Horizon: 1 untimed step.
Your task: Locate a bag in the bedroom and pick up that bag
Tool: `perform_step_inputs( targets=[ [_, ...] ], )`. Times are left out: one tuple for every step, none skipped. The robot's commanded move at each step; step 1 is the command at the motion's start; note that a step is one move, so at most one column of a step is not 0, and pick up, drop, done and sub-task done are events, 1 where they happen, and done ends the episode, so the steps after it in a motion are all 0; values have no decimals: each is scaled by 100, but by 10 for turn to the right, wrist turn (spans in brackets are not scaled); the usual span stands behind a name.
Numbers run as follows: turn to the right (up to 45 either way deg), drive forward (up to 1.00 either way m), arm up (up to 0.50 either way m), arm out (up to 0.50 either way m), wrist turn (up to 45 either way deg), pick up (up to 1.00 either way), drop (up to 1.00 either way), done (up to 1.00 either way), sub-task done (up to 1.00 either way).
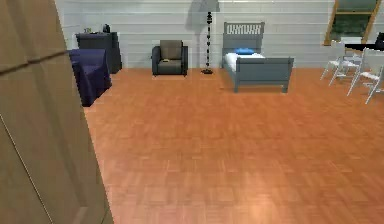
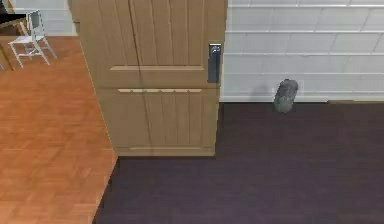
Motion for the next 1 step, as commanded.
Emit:
perform_step_inputs(
  targets=[
    [450, 0, 0, 0, 0, 0, 0, 0, 0]
  ],
)
